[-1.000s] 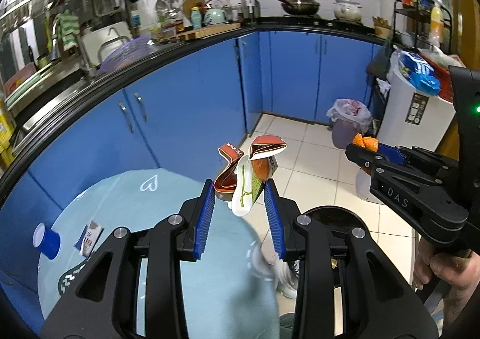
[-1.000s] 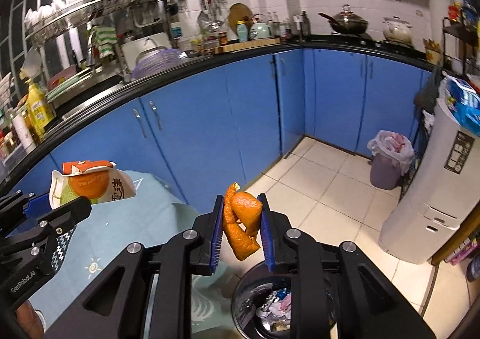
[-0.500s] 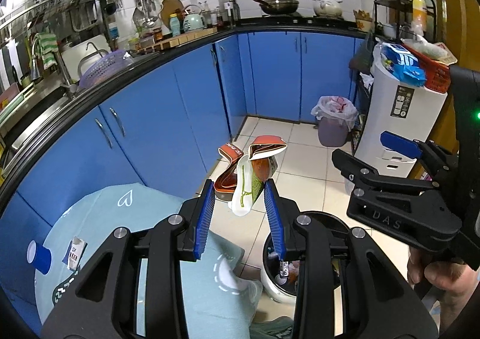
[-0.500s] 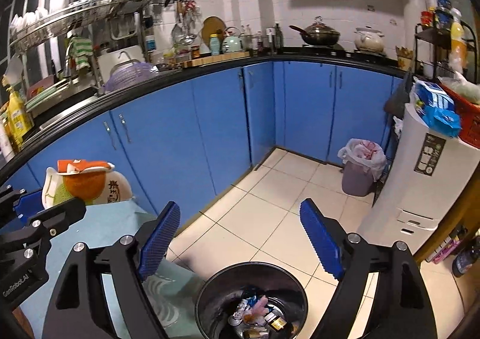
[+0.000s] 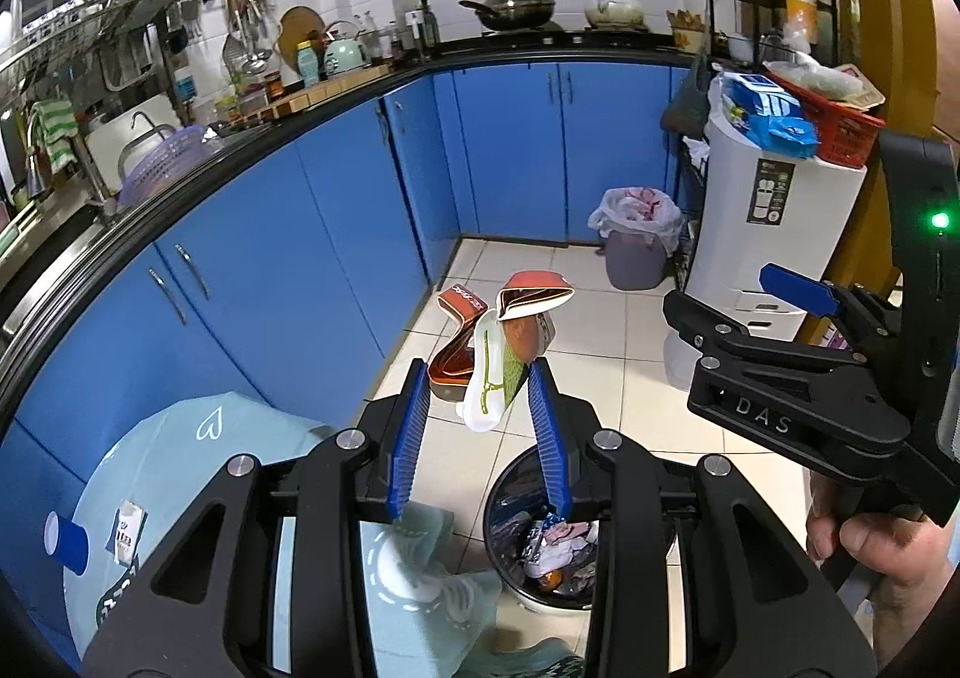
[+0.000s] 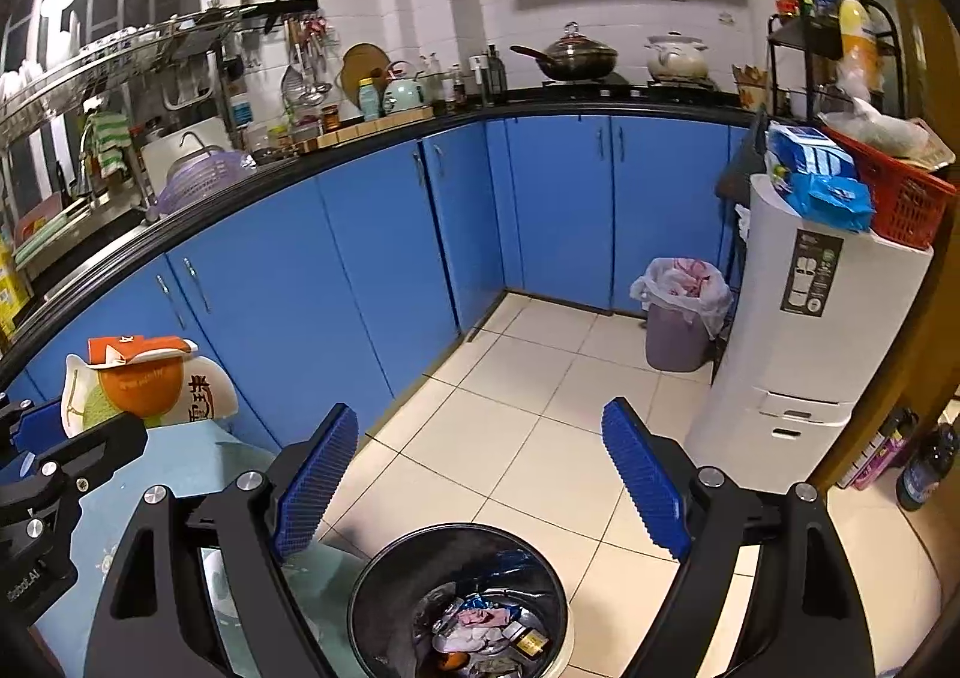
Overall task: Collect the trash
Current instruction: 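Open both grippers over the black bin to drop cup and peel, then move both grippers back from the bin to the table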
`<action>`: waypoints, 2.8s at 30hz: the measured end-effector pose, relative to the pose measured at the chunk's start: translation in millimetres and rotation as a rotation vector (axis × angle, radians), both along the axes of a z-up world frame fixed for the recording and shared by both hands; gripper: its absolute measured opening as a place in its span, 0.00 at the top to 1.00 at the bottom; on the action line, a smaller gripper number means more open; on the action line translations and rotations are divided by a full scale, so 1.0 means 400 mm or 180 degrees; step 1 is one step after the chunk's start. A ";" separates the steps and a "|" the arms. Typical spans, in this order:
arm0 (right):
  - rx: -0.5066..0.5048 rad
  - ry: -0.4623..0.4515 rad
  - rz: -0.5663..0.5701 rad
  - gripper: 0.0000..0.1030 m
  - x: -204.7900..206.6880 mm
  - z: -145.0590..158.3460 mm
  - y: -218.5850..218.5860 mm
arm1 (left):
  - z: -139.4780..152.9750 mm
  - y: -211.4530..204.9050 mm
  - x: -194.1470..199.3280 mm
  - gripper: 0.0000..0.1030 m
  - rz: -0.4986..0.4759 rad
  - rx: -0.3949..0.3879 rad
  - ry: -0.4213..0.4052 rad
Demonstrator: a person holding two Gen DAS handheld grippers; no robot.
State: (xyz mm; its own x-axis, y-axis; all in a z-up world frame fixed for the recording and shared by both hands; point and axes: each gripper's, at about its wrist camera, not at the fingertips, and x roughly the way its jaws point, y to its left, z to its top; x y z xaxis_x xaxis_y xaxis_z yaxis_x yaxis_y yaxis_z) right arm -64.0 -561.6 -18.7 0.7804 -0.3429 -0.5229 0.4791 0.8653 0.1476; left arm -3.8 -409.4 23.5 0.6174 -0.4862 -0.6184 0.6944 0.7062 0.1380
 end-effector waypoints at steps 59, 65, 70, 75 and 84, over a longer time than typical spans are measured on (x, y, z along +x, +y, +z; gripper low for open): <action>-0.0085 0.0066 0.0574 0.21 0.147 0.034 0.247 | 0.030 0.363 0.155 0.08 0.0967 -0.0302 0.0038; -0.0167 0.0052 0.0891 0.21 0.232 0.050 0.396 | 0.020 0.526 0.213 0.08 0.1304 -0.0366 0.0057; -0.0220 0.0075 0.1132 0.21 0.297 0.056 0.518 | 0.012 0.664 0.249 0.08 0.1558 -0.0430 0.0098; -0.0287 0.0093 0.1334 0.21 0.344 0.059 0.623 | 0.014 0.781 0.267 0.08 0.1763 -0.0494 0.0063; -0.0433 0.0144 0.1641 0.21 0.403 0.062 0.795 | -0.011 0.961 0.283 0.08 0.2048 -0.0623 0.0117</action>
State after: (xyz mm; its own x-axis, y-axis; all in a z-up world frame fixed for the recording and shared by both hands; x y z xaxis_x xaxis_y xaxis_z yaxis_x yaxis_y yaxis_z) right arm 97.4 -243.7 6.1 0.8432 0.0120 -0.5374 -0.0100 0.9999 0.0066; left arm 109.4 -25.0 19.1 0.8018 -0.1337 -0.5824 0.1287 0.9904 -0.0502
